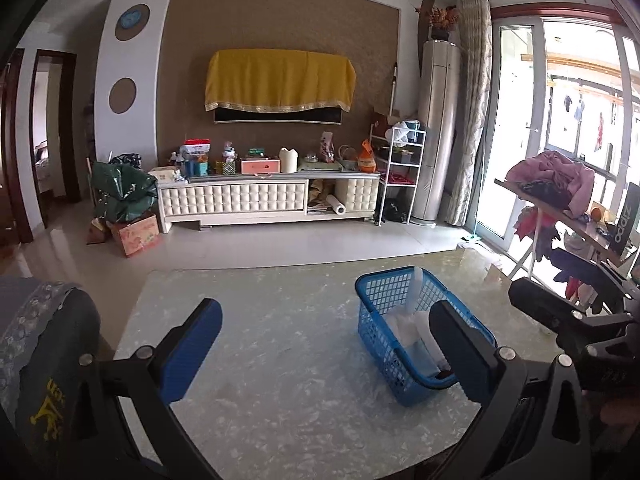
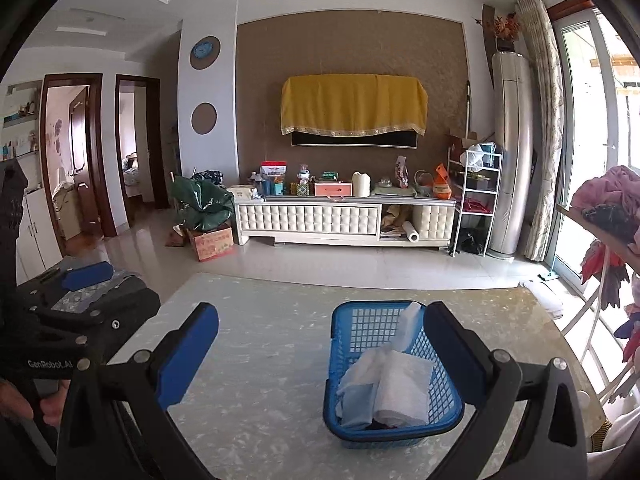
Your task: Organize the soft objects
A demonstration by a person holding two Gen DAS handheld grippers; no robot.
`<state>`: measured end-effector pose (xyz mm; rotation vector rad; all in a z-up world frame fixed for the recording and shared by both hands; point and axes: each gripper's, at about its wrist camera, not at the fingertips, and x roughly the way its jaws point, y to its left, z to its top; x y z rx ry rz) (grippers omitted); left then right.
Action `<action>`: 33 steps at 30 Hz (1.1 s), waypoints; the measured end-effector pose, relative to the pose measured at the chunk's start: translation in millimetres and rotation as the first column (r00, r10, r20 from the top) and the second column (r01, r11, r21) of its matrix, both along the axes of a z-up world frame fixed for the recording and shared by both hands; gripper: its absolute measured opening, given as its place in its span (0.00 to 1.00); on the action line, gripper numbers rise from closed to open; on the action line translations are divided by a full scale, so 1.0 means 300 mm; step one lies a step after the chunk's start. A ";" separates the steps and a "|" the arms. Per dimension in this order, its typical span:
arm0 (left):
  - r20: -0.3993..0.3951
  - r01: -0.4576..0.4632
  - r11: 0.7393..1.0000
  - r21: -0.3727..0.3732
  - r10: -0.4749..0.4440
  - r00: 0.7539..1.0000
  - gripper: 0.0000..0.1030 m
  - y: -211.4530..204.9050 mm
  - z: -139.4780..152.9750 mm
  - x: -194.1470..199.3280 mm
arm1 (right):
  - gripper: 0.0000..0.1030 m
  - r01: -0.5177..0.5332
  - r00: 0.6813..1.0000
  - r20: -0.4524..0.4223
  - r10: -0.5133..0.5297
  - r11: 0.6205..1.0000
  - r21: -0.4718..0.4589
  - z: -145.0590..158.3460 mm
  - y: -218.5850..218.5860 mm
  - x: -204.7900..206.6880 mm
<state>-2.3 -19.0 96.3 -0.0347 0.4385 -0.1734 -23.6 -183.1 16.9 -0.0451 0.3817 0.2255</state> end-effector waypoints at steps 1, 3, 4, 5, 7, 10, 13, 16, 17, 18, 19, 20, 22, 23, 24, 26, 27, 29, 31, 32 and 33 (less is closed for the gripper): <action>0.004 -0.003 1.000 0.001 0.003 1.000 1.00 0.005 0.004 -0.012 | 1.00 -0.003 1.000 0.001 0.003 1.000 -0.001 -0.001 -0.003 0.007; 0.013 -0.009 1.000 0.003 0.009 1.000 1.00 0.007 0.011 -0.033 | 1.00 -0.009 1.000 0.005 0.009 1.000 -0.002 0.000 -0.004 0.010; 0.017 -0.009 1.000 0.006 0.009 1.000 1.00 0.008 0.015 -0.037 | 1.00 -0.011 1.000 0.008 0.011 1.000 -0.004 0.002 -0.003 0.010; 0.021 -0.011 1.000 0.010 0.011 1.000 1.00 0.009 0.017 -0.040 | 1.00 -0.015 1.000 0.010 0.015 1.000 -0.005 -0.002 -0.010 0.013; 0.022 -0.010 1.000 0.013 0.009 1.000 1.00 0.007 0.018 -0.051 | 1.00 -0.010 1.000 0.017 0.011 1.000 -0.012 -0.001 -0.013 0.013; 0.028 -0.008 1.000 0.013 0.008 1.000 1.00 0.006 0.018 -0.065 | 1.00 -0.011 1.000 0.016 0.012 1.000 -0.013 -0.005 -0.016 0.015; 0.028 -0.013 1.000 0.017 0.013 1.000 1.00 0.009 0.015 -0.074 | 1.00 -0.011 1.000 0.013 0.012 1.000 -0.014 -0.016 -0.023 0.016; 0.022 -0.010 1.000 0.004 0.009 1.000 1.00 0.017 0.017 -0.076 | 1.00 -0.011 1.000 0.009 0.011 1.000 -0.012 -0.025 -0.028 0.011; 0.021 -0.010 1.000 0.005 0.010 1.000 1.00 0.018 0.017 -0.079 | 1.00 -0.012 1.000 0.007 0.012 1.000 -0.012 -0.028 -0.026 0.008; 0.021 -0.013 1.000 0.007 0.012 1.000 1.00 0.018 0.017 -0.081 | 1.00 -0.013 1.000 0.005 0.013 1.000 -0.011 -0.030 -0.025 0.007; 0.023 -0.015 1.000 0.011 0.015 1.000 1.00 0.018 0.018 -0.082 | 1.00 -0.013 1.000 0.002 0.013 1.000 -0.010 -0.031 -0.026 0.008; 0.024 -0.016 1.000 0.013 0.016 1.000 1.00 0.017 0.017 -0.086 | 1.00 -0.013 1.000 -0.001 0.013 1.000 -0.010 -0.031 -0.027 0.008; 0.026 -0.016 1.000 0.014 0.015 1.000 1.00 0.013 0.020 -0.090 | 1.00 -0.013 1.000 -0.001 0.013 1.000 -0.009 -0.030 -0.028 0.009; 0.027 -0.016 1.000 0.014 0.016 1.000 1.00 0.014 0.018 -0.094 | 1.00 -0.013 1.000 -0.003 0.013 1.000 -0.007 -0.029 -0.029 0.013; 0.029 -0.020 1.000 0.017 0.020 0.999 1.00 0.013 0.018 -0.095 | 1.00 -0.015 1.000 -0.004 0.015 1.000 -0.007 -0.032 -0.027 0.010; 0.034 -0.033 0.999 0.022 0.032 0.999 1.00 0.017 0.019 -0.100 | 1.00 -0.015 1.000 -0.007 0.015 1.000 -0.006 -0.034 -0.028 0.009; 0.035 -0.037 0.999 0.023 0.037 0.999 1.00 0.017 0.019 -0.101 | 1.00 -0.016 1.000 -0.009 0.015 1.000 -0.006 -0.035 -0.028 0.010; 0.033 -0.044 0.999 0.024 0.043 0.999 1.00 0.017 0.021 -0.103 | 1.00 -0.016 1.000 -0.012 0.016 1.000 -0.005 -0.037 -0.030 0.009; 0.034 -0.042 0.999 0.024 0.041 0.999 1.00 0.018 0.022 -0.106 | 1.00 -0.017 1.000 -0.016 0.017 1.000 -0.006 -0.040 -0.028 0.005; 0.035 -0.042 0.999 0.025 0.041 0.999 1.00 0.018 0.023 -0.108 | 1.00 -0.016 1.000 -0.019 0.016 1.000 -0.006 -0.041 -0.028 0.005; 0.036 -0.042 0.999 0.028 0.041 0.999 1.00 0.016 0.023 -0.110 | 1.00 -0.016 1.000 -0.022 0.016 1.000 -0.004 -0.042 -0.028 0.004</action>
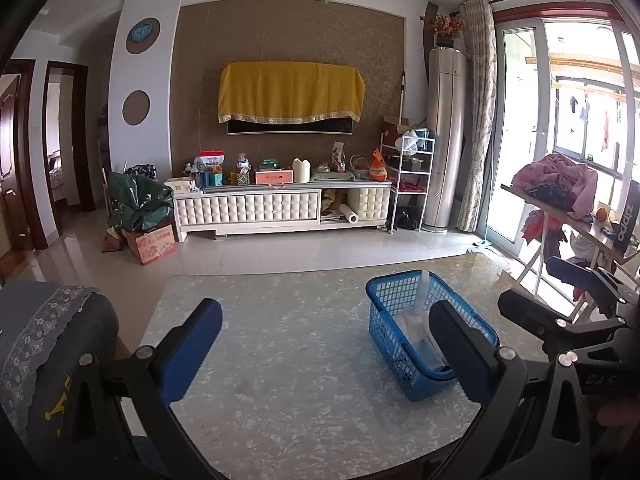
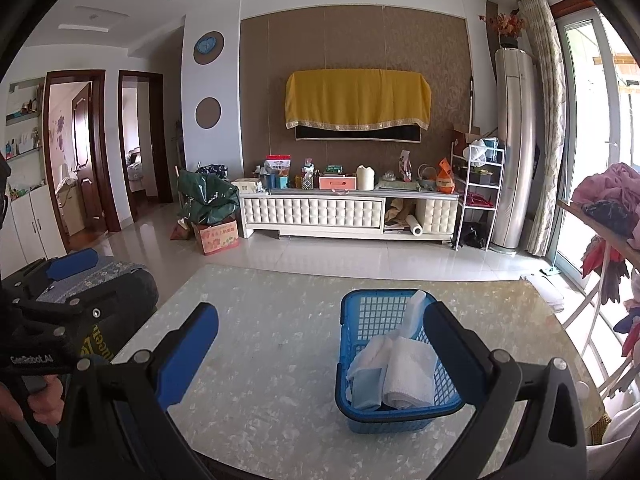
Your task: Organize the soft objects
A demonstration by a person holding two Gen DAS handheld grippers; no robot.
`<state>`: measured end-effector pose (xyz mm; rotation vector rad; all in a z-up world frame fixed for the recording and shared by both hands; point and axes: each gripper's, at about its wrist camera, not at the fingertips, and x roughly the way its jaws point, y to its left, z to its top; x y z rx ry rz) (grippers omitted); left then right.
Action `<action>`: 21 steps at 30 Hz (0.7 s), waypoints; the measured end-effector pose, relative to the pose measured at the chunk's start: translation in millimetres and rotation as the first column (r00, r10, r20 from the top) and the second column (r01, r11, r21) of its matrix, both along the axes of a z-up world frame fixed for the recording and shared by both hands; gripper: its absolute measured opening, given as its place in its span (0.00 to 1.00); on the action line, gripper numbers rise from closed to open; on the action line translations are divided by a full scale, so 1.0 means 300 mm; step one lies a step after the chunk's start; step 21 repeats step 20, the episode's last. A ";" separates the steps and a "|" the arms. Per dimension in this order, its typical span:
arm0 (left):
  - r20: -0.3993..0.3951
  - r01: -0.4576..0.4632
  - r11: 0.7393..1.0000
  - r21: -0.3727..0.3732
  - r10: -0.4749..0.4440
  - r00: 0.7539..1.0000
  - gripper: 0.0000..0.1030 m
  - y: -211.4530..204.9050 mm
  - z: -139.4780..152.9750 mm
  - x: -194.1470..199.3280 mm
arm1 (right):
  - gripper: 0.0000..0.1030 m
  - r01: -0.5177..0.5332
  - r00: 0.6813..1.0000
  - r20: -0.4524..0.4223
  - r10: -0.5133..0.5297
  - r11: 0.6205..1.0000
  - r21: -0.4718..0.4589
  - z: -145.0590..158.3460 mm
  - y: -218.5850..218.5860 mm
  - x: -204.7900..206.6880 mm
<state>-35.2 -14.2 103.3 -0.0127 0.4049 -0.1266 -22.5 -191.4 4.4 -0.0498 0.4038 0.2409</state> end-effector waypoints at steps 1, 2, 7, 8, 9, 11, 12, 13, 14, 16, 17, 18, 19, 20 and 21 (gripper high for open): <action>0.001 -0.002 1.000 0.003 0.002 1.000 1.00 -0.002 0.001 -0.002 | 1.00 0.000 1.000 -0.001 0.000 1.000 0.001 -0.001 0.000 -0.001; 0.002 -0.001 1.000 0.004 0.001 1.000 1.00 -0.007 0.002 -0.004 | 1.00 0.000 1.000 -0.003 0.000 1.000 0.002 -0.001 -0.001 -0.003; -0.001 -0.002 1.000 0.006 0.002 1.000 1.00 -0.008 0.003 -0.005 | 1.00 -0.001 1.000 -0.005 0.001 1.000 0.004 0.002 -0.001 -0.006; 0.000 -0.004 1.000 0.010 0.004 1.000 1.00 -0.010 0.004 -0.007 | 1.00 -0.001 1.000 -0.005 0.001 1.000 0.005 0.002 -0.001 -0.008; 0.004 -0.004 1.000 0.014 0.004 1.000 1.00 -0.011 0.005 -0.010 | 1.00 0.000 1.000 -0.004 0.000 1.000 0.004 0.003 -0.001 -0.009; 0.006 -0.003 1.000 0.015 0.003 1.000 1.00 -0.012 0.005 -0.014 | 1.00 0.000 1.000 -0.006 0.000 1.000 0.004 0.003 0.000 -0.007; 0.005 0.000 1.000 0.016 0.000 1.000 1.00 -0.013 0.005 -0.017 | 1.00 -0.001 1.000 -0.007 0.001 1.000 0.003 0.003 0.000 -0.008; 0.005 0.003 1.000 0.019 -0.003 1.000 1.00 -0.015 0.006 -0.019 | 1.00 -0.002 1.000 -0.007 0.002 1.000 0.003 0.003 0.001 -0.011; 0.004 0.003 1.000 0.023 -0.003 1.000 1.00 -0.017 0.005 -0.021 | 1.00 -0.002 1.000 -0.008 0.002 1.000 0.003 0.002 0.002 -0.014; 0.012 -0.005 1.000 0.024 0.005 1.000 1.00 -0.019 0.006 -0.029 | 1.00 -0.004 1.000 -0.008 0.004 1.000 0.003 0.003 0.003 -0.014; 0.013 -0.007 1.000 0.021 0.007 1.000 1.00 -0.018 0.008 -0.029 | 1.00 -0.004 1.000 -0.008 0.004 1.000 0.003 0.004 0.004 -0.016; 0.013 -0.007 1.000 0.018 0.007 1.000 1.00 -0.019 0.010 -0.031 | 1.00 -0.002 1.000 -0.009 0.002 1.000 0.003 0.004 0.005 -0.017; 0.012 -0.009 1.000 0.015 0.009 1.000 1.00 -0.017 0.012 -0.032 | 1.00 -0.003 1.000 -0.010 0.003 1.000 0.004 0.002 0.005 -0.019; 0.013 -0.010 1.000 0.011 0.010 1.000 1.00 -0.014 0.014 -0.032 | 1.00 -0.003 1.000 -0.013 0.003 1.000 0.004 0.001 0.006 -0.021; 0.013 -0.010 1.000 0.011 0.010 1.000 1.00 -0.014 0.014 -0.032 | 1.00 -0.003 1.000 -0.013 0.003 1.000 0.004 0.001 0.006 -0.021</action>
